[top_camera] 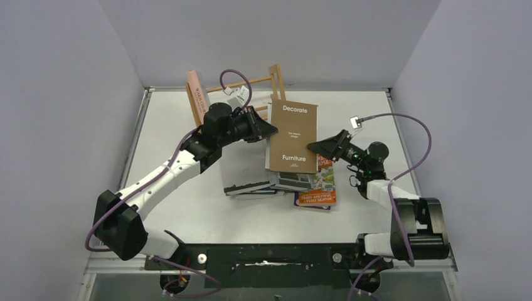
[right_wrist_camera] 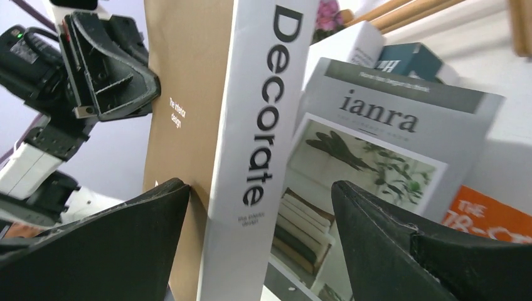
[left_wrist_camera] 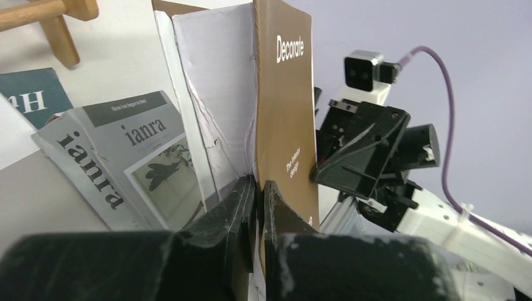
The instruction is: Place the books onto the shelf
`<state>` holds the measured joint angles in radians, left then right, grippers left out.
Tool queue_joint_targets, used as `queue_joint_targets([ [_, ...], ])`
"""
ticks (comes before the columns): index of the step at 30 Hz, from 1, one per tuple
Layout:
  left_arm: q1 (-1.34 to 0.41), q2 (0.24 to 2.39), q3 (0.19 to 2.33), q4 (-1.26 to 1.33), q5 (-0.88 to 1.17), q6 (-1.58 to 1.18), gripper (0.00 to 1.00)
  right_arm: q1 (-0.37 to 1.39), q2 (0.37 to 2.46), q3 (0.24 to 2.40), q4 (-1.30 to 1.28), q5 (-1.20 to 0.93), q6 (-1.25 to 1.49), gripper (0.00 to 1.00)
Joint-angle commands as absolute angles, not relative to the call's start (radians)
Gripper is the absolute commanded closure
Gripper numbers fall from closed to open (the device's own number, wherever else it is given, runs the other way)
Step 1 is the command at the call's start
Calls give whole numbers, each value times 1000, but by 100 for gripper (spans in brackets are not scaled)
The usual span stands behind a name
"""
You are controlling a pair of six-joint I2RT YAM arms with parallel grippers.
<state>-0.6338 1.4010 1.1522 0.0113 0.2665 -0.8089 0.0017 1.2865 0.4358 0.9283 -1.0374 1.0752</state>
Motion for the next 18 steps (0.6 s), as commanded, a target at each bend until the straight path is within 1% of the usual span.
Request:
queue_joint_targets([
  [1,-618,1401,1173,134,387,-819,100,61,1390,511,1234,-1091,1184,14],
  [4,-608,1411,1181,137,442,-819,100,87,1488,540,1436,-1102,1292,14],
  [7,-594,1417,1183,139,496,-822,100,96,1618,585,1713,-1118,1478,15],
  [9,-584,1417,1183,133,514,-817,100,113,1675,630,1733,-1147,1510,19],
  [12,-568,1424,1183,133,546,-817,100,141,1700,661,1733,-1164,1493,23],
  [14,-561,1428,1185,120,552,-812,100,150,1704,671,1732,-1164,1492,29],
  [16,-555,1428,1187,110,555,-806,100,150,1704,673,1732,-1166,1493,39],
  [18,-548,1431,1192,99,559,-802,100,151,1703,673,1735,-1169,1493,52],
])
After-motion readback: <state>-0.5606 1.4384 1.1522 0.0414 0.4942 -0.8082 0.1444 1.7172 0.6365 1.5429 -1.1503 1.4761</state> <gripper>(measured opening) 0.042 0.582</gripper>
